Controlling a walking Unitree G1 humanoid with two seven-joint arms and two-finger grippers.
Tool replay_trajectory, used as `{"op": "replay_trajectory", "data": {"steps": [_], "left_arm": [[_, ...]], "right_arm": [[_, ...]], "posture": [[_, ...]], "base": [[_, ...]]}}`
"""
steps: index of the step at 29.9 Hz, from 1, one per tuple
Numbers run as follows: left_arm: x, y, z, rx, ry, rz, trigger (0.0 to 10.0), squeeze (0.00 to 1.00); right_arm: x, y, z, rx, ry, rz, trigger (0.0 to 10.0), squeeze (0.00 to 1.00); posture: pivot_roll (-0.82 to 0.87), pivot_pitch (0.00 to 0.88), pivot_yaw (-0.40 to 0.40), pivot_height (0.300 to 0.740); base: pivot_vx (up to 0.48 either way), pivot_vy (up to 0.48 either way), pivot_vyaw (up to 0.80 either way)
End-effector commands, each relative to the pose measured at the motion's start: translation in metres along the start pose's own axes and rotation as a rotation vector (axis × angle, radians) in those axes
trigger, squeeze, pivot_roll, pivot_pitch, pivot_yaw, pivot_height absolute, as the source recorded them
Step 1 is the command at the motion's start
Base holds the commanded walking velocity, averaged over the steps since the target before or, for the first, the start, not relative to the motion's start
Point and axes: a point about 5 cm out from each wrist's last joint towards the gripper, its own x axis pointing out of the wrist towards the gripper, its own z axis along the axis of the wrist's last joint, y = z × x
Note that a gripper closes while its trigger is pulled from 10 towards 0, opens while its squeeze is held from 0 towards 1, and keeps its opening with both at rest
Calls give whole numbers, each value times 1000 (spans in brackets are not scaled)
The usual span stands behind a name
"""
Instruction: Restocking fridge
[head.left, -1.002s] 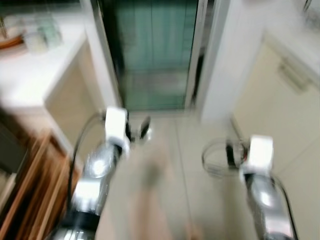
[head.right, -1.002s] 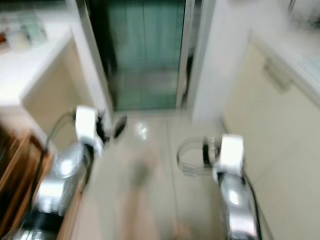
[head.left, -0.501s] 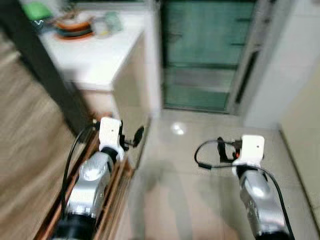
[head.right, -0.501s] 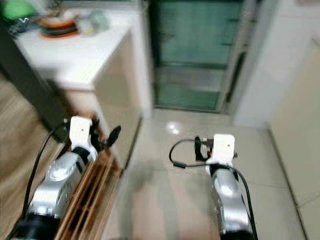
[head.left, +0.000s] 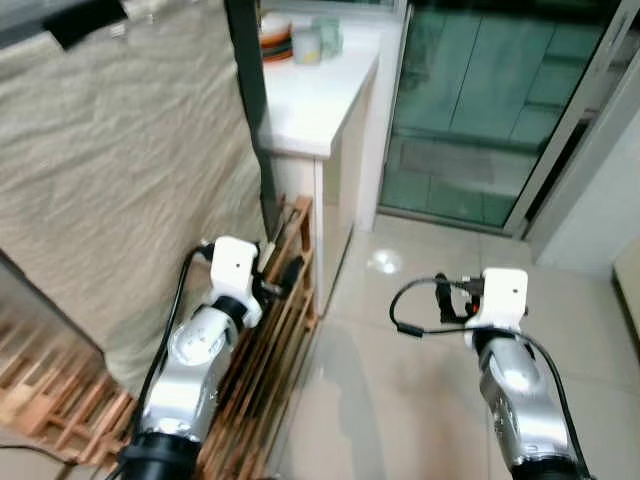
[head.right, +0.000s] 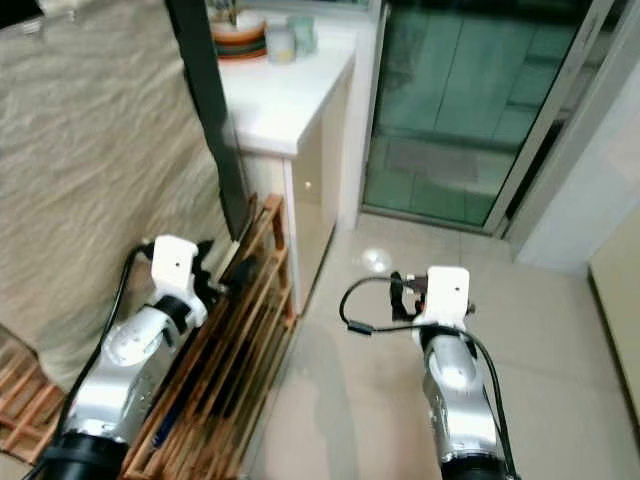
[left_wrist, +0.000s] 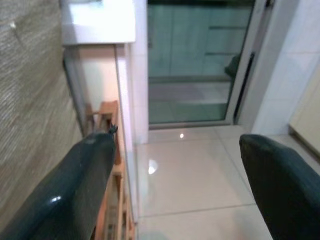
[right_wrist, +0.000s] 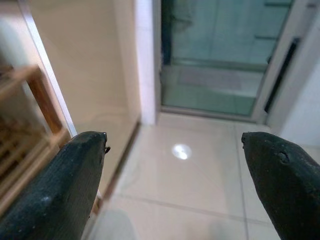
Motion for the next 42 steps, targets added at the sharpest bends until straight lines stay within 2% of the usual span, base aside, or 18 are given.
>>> {"op": "replay_trajectory", "data": {"steps": [1, 5, 9, 10, 12, 13, 15, 20, 24, 28, 32, 38, 39, 40, 42], "left_arm": [[-2, 4, 0, -1, 4, 10, 10000, 0], [-2, 5, 0, 1, 5, 15, 10000, 0], [-3, 9, 2, -8, -12, 57, 10000, 0], [-5, 17, 8, -11, -55, 110, 10000, 0], [-7, 21, 12, -11, -81, 140, 10000, 0], [-12, 30, 24, -3, -145, 193, 10000, 0], [-14, 36, 31, -41, -182, 243, 10000, 0], [-7, 33, 30, -29, -160, 241, 10000, 0], [-7, 31, 28, -30, -153, 234, 10000, 0], [-7, 36, 25, -44, -139, 261, 10000, 0], [-2, 45, 35, -32, -173, 317, 10000, 0], [-6, 53, 41, -98, -213, 357, 10000, 0], [-5, 53, 41, -91, -210, 342, 10000, 0], [-4, 51, 41, -29, -188, 322, 10000, 0], [-2, 49, 40, -11, -179, 305, 10000, 0]], "right_arm": [[1, -1, -1, 3, 1, -2, 10000, 0], [0, -1, -1, 4, 2, -2, 10000, 0], [-2, -4, 10, -4, -78, -36, 10000, 0], [-5, -7, 25, -4, -167, -56, 10000, 0], [-7, -7, 32, -5, -206, -61, 10000, 0], [-13, -9, 46, 11, -283, -72, 10000, 0], [-15, -13, 49, 43, -309, -104, 10000, 0], [-9, -15, 40, 63, -254, -122, 10000, 0], [-6, -4, 42, 14, -244, -47, 10000, 0], [-6, -2, 38, 13, -222, -31, 10000, 0], [-6, -2, 33, 3, -203, -31, 10000, 0], [-4, -1, 33, 1, -200, -24, 10000, 0], [-4, -1, 34, 2, -200, -24, 10000, 0], [-4, -1, 34, 2, -199, -24, 10000, 0], [-5, 0, 33, 1, -198, -23, 10000, 0]], "posture": [[-72, 0, 58, 740], [-71, 0, 58, 740], [-69, 0, 58, 740], [-68, 0, 58, 740], [-68, 0, 58, 740], [-67, 0, 55, 740], [-66, 0, 53, 740], [-64, 0, 49, 740], [-72, 0, 54, 740], [-70, 0, 50, 740], [-65, 0, 45, 740], [-65, 0, 49, 740], [-63, 0, 48, 740], [-64, 0, 47, 740], [-64, 0, 47, 740]], "base": [[-476, 0, 0], [-476, 0, 0], [-476, 0, 0], [0, 0, 0], [0, 0, 0], [0, 0, 0], [0, 0, 0], [0, 0, 0], [0, 0, 0], [0, 0, 0], [0, 0, 0], [42, 294, 0], [0, 480, 0], [0, 480, 0], [0, 465, 0]]}}
